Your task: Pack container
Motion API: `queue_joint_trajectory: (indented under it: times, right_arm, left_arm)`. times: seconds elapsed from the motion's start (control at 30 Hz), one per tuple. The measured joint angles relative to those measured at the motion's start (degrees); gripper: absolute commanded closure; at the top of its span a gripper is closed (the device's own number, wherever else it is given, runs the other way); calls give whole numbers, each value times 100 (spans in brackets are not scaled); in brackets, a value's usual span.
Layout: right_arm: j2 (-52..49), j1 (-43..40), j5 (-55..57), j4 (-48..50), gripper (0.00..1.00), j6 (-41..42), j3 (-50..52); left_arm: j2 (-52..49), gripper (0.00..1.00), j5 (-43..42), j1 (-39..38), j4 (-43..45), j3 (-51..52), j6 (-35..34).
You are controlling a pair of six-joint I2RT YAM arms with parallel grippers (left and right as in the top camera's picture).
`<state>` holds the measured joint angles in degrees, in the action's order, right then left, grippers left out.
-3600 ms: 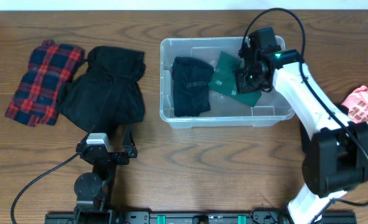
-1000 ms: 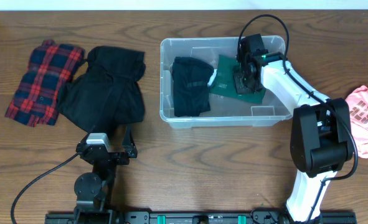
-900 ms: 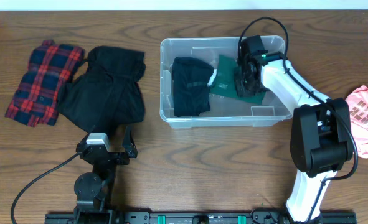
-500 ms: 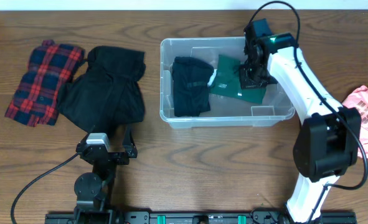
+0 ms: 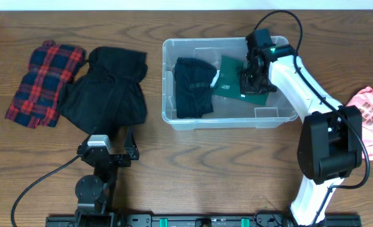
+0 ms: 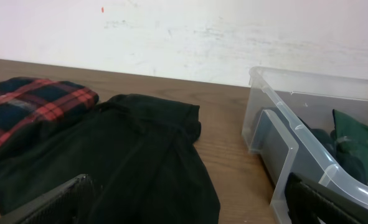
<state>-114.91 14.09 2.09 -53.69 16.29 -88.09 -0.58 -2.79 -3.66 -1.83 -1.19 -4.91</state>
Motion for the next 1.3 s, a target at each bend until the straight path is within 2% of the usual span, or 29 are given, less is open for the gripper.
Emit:
queue_joint_trajectory:
  times: [0.3,0.57,0.77,1.03,1.17,1.3]
  right_arm:
    - [0,-37,-15,310,99,35,352]
    - [0,-37,-15,994,99,63,734]
    - [4,-37,87,1652,99,-44,970]
    - [20,-35,258,1987,99,-404,1060]
    - [20,-37,317,2081,90,-651,1067]
    - [20,-37,367,2140,86,-798,1069]
  left_arm:
    - [0,2,0,0,0,0,0]
    - [0,2,0,0,0,0,0]
    - [0,2,0,0,0,0,0]
    - [0,2,0,0,0,0,0]
    - [0,2,0,0,0,0,0]
    - [0,2,0,0,0,0,0]
